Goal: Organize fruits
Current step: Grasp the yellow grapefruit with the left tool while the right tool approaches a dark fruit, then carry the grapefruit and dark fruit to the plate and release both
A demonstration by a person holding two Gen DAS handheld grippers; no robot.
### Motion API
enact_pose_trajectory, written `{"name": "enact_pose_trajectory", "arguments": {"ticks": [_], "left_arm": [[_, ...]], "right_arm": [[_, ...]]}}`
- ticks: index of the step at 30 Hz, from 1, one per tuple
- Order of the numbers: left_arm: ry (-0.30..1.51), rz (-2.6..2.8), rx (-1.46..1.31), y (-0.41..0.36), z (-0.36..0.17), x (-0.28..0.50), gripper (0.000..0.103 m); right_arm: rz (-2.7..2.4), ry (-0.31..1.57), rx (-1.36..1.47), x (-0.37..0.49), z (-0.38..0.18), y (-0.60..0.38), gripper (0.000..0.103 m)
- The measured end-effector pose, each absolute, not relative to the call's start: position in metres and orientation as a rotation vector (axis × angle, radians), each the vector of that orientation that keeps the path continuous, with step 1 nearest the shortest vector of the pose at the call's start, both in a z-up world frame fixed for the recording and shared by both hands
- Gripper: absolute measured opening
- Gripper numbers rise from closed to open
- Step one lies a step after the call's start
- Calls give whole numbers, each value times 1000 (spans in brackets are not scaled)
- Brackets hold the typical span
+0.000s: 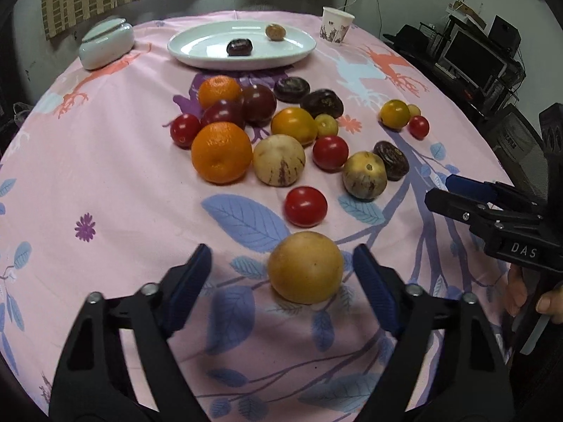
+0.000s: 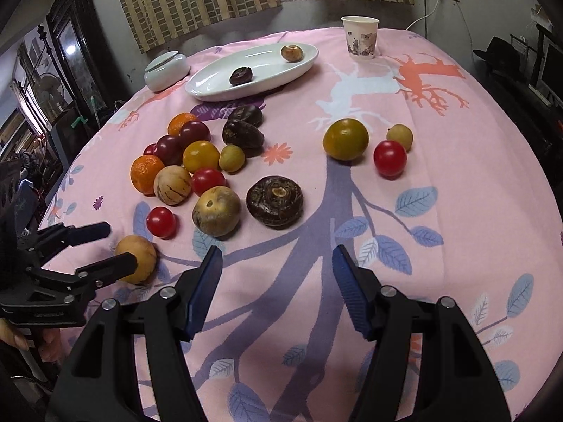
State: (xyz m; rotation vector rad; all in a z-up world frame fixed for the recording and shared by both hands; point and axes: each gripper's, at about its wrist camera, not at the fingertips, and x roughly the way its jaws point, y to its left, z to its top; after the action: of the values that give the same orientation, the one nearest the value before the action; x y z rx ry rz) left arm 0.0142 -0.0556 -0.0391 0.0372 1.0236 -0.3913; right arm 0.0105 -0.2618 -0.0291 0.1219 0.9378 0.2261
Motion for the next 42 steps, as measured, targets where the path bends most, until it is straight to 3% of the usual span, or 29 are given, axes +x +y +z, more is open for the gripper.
{"name": "enact_pose_trajectory", "arguments": {"ticks": [1,3,19,21,23,31,42], "left_arm": [[1074,-444,0,-57,-45,17,53],[1075,-443,9,-61,-47,16,47],[1033,-361,41,-32,-40,21,46],[1045,-366,36,-30,-43,22,46],[1036,-371,34,-29,-44,22,46],[1019,-407,15,-23,-36,25,46],[883,-375,-20,-16,35,92,46]], "right_arm": [[228,936,120,11,-29,-261,65],[229,933,115,11,-28,-260,65],[178,1017,-108,66,-48,-234,64],[185,1010,-109,71,-54,-234,58],[189,981,-101,72,-54,-234,43],[171,920,-38,60,-36,-244,43],[168,695,-55,87,29,-233,43]]}}
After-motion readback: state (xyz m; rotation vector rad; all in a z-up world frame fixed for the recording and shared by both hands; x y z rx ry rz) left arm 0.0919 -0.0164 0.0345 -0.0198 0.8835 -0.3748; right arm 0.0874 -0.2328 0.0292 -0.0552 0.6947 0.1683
